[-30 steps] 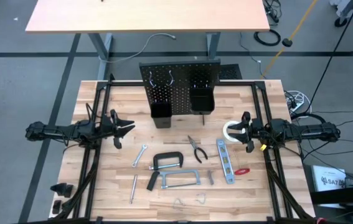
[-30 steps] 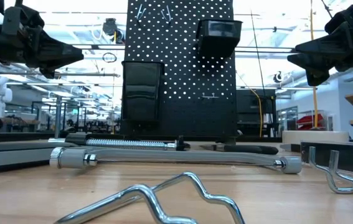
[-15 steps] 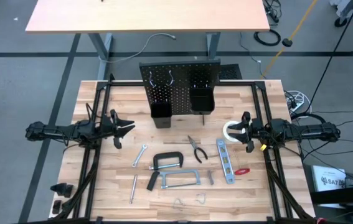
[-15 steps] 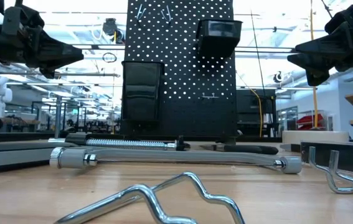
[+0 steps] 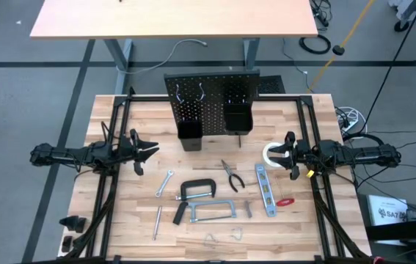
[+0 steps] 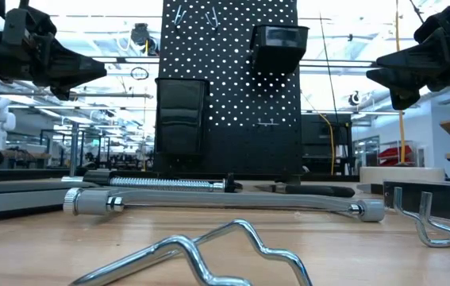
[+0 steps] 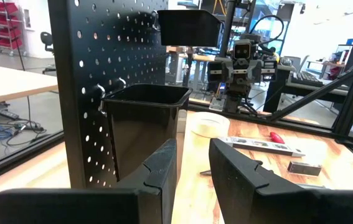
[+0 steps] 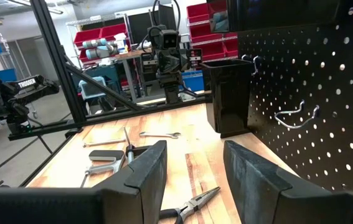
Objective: Hang tools onto peg board
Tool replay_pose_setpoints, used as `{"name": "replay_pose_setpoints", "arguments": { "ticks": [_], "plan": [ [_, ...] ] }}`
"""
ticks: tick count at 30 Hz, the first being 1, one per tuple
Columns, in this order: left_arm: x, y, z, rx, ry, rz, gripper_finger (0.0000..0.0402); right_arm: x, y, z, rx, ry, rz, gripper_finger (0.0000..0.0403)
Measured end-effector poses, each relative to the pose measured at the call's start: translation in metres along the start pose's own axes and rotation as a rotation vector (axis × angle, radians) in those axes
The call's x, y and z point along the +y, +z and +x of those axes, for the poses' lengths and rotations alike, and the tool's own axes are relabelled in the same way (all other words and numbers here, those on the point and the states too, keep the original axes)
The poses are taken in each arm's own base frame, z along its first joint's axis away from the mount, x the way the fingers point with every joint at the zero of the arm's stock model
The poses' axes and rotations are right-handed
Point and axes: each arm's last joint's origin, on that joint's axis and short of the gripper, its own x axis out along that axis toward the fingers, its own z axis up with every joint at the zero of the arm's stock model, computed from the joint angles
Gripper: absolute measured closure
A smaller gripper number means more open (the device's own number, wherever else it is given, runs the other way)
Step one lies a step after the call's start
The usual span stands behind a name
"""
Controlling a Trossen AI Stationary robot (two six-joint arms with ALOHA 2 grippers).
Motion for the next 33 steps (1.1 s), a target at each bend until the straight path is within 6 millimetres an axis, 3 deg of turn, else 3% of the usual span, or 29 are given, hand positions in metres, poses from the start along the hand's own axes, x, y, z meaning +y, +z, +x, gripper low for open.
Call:
{"name": "replay_pose_setpoints", "arguments": {
  "ticks": [14,19,25,30,33],
  "plan": [
    [0.000,0.000,0.000,0.000,0.000,0.005,0.0304,0.000,0.000,0.000,-0.001,0.000,-0.028,0.0250],
    [0.000,0.000,0.000,0.000,0.001,0.146,0.0304,0.000,0.004,0.000,-0.050,-0.015,-0.096,0.0250],
    [0.000,0.000,0.000,0.000,0.001,0.151,0.0304,0.004,0.035,-0.006,-0.347,-0.048,-0.183,0.0250],
    [0.000,0.005,0.000,-0.054,-0.003,-0.204,0.0304,0.011,0.072,-0.011,-0.372,-0.031,-0.149,0.0250],
    [0.000,0.010,-0.001,-0.105,0.002,-0.262,0.0304,0.018,0.090,-0.005,-0.335,0.037,-0.129,0.0250]
  ]
}}
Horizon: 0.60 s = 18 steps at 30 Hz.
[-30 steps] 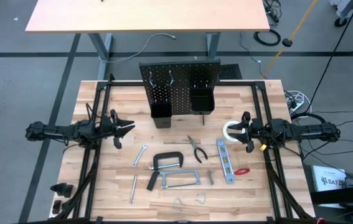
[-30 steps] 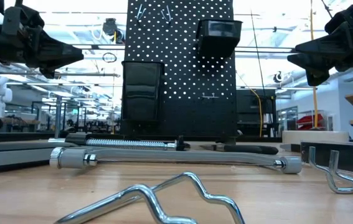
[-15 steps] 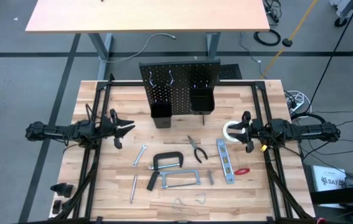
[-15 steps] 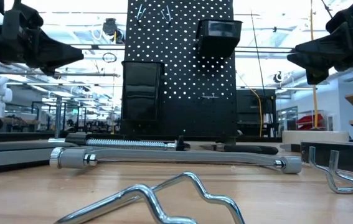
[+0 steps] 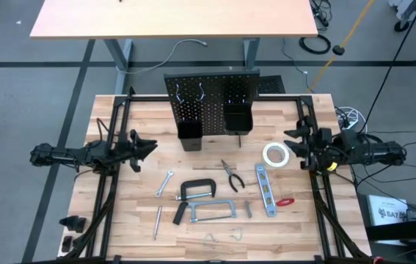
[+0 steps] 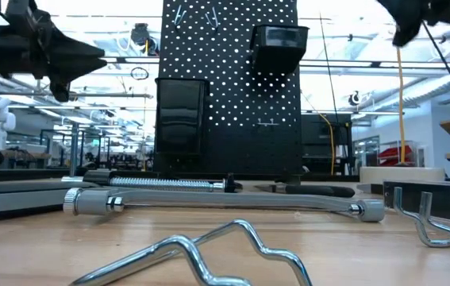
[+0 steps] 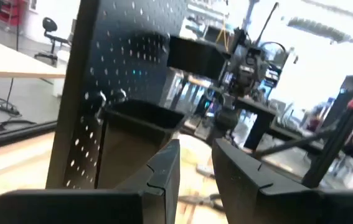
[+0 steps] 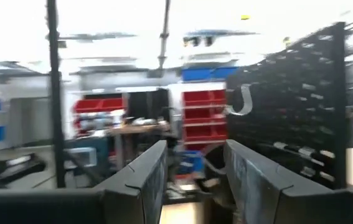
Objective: Hang tools onto peg board
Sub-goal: Put the wrench into the bottom black bin on the peg board
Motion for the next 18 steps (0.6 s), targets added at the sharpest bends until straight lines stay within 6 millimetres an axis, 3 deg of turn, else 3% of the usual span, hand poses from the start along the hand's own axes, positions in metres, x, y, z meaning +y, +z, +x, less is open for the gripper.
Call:
{"name": "replay_pose_setpoints", "arguments": {
  "ticks": [3,11,18],
  "plan": [
    [0.000,0.001,0.000,-0.014,-0.002,-0.013,0.0304,0.003,-0.001,0.018,0.089,0.031,0.015,0.0250],
    [-0.002,0.006,0.000,-0.061,-0.009,0.024,0.0304,0.010,-0.031,0.072,0.360,-0.001,0.107,0.0250],
    [-0.012,0.015,-0.002,-0.033,-0.245,0.126,0.0304,0.033,-0.032,0.113,0.561,0.210,0.182,0.0250]
  ]
}}
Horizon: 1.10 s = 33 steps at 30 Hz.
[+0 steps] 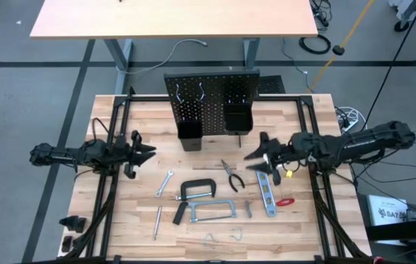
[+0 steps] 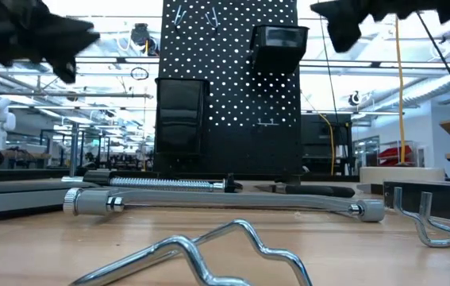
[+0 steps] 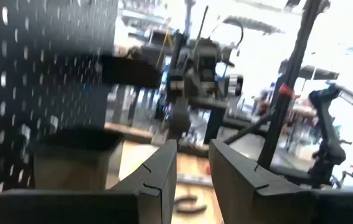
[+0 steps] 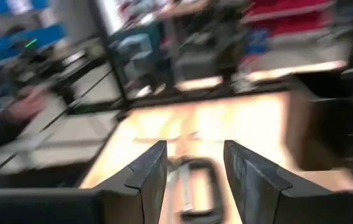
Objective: Hang tools onto peg board
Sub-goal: Put the wrench into the bottom black bin on the peg board
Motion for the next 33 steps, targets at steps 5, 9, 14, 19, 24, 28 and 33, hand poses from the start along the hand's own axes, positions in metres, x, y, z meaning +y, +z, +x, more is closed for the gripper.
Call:
{"name": "replay_pose_setpoints", "arguments": {
  "ticks": [5,9,14,19,24,28,33],
  "plan": [
    [-0.004,0.014,0.003,-0.002,-0.026,0.057,0.0304,0.015,0.004,0.015,0.093,0.060,0.013,0.0250],
    [-0.009,0.030,0.010,0.001,-0.039,0.082,0.0304,0.022,0.003,0.023,0.110,0.081,0.008,0.0250],
    [-0.017,0.043,0.026,0.065,-0.058,0.131,0.0304,0.023,0.000,0.025,0.132,0.082,0.014,0.0250],
    [-0.028,0.057,0.048,0.235,-0.079,0.149,0.0304,0.022,-0.003,0.025,0.159,0.074,0.032,0.0250],
    [-0.045,0.067,0.072,0.415,-0.112,0.173,0.0304,0.020,-0.006,0.025,0.183,0.021,0.039,0.0250],
    [-0.059,0.068,0.085,0.556,-0.066,0.209,0.0304,0.019,-0.011,0.026,0.216,-0.005,0.072,0.0250],
    [-0.068,0.067,0.091,0.712,0.114,0.118,0.0304,0.018,-0.013,0.028,0.230,-0.007,0.094,0.0250]
  ]
}}
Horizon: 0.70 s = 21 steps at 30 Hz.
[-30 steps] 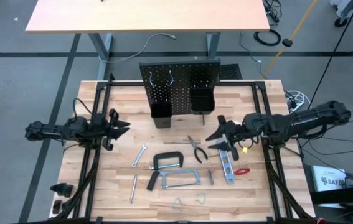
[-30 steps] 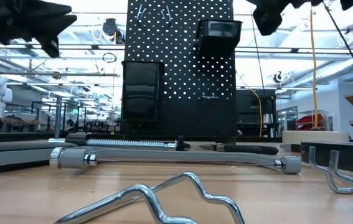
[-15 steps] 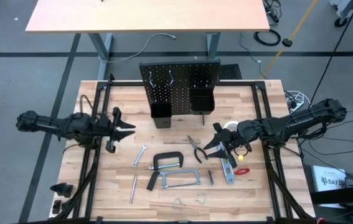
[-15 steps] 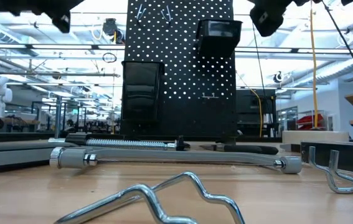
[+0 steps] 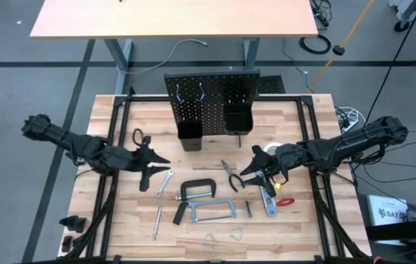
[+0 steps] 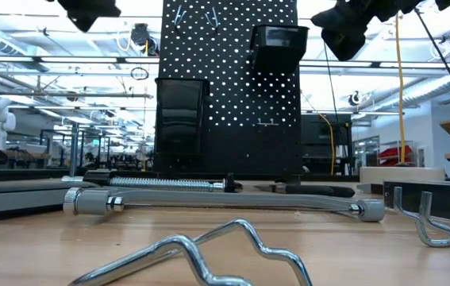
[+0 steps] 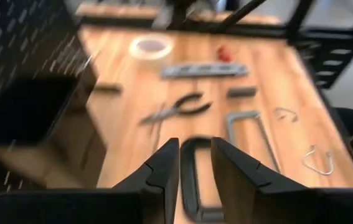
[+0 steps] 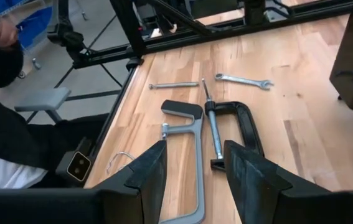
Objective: Hang tools onto peg board
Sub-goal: Put the wrench into the bottom black bin on the peg board
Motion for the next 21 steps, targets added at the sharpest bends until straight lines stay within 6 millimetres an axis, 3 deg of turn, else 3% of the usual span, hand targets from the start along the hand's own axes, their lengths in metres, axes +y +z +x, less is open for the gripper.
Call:
{"name": "replay_pose_setpoints", "arguments": {
  "ticks": [6,13,21],
  "plan": [
    [-0.009,0.011,-0.003,0.158,0.064,-0.149,0.0304,-0.001,0.000,0.000,-0.002,-0.002,-0.021,0.0250],
    [-0.012,0.026,-0.023,0.392,0.178,-0.263,0.0304,0.000,0.000,0.000,-0.003,-0.001,0.026,0.0250],
    [-0.017,0.008,-0.015,0.515,0.173,-0.235,0.0304,-0.002,0.001,0.000,-0.032,-0.072,0.074,0.0250]
  ]
}}
